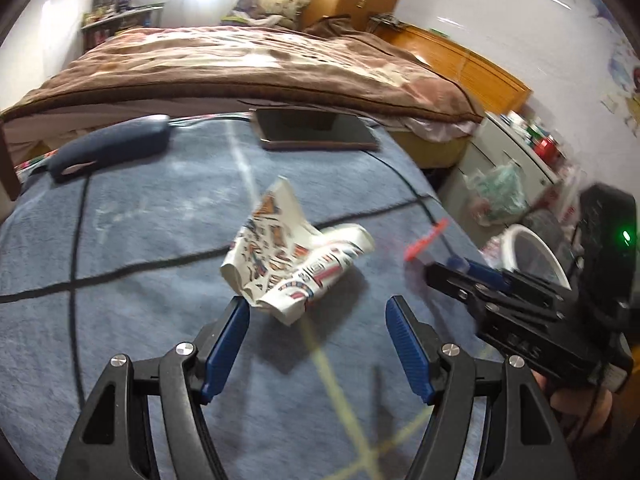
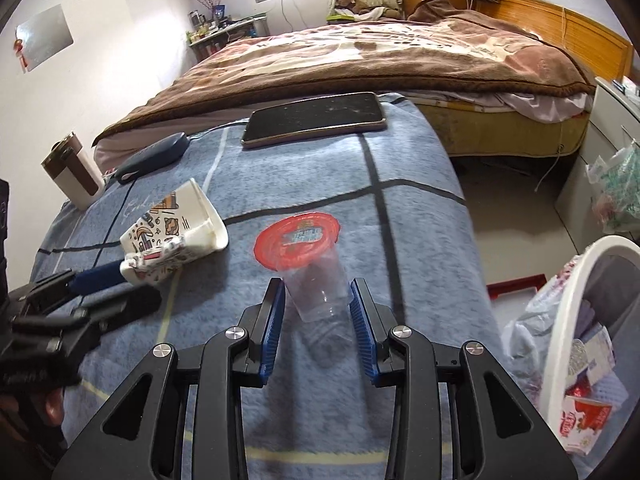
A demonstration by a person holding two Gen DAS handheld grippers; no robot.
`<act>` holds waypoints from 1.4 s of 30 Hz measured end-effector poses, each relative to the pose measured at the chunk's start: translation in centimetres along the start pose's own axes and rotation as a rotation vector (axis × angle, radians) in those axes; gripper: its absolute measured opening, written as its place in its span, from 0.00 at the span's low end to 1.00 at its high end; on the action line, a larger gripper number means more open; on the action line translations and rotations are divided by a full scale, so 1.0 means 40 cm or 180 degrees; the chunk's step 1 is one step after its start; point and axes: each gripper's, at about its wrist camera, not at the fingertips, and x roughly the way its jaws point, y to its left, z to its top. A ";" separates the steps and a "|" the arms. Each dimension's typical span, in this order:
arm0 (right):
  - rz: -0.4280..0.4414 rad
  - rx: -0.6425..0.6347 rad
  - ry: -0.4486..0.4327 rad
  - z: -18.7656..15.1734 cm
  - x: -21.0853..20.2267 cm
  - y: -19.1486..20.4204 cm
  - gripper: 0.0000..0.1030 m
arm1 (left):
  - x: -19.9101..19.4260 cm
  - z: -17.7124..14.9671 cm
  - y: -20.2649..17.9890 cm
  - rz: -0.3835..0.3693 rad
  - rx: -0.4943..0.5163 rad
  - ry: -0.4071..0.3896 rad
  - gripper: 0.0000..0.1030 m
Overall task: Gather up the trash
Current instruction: 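Grasp the red-lidded clear cup with the right gripper while the left grasps the patterned paper cup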
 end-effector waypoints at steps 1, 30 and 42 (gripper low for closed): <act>0.0000 0.0009 0.0002 -0.002 -0.002 -0.006 0.35 | -0.002 -0.001 -0.011 0.0008 0.0048 -0.0003 0.70; 0.0000 -0.0547 0.0197 -0.008 0.012 0.002 0.52 | 0.051 0.055 0.001 0.0343 0.0259 -0.0045 0.77; 0.0109 -0.0325 0.0134 -0.006 0.004 -0.022 0.36 | 0.071 0.050 -0.017 0.0355 0.0298 0.0021 0.49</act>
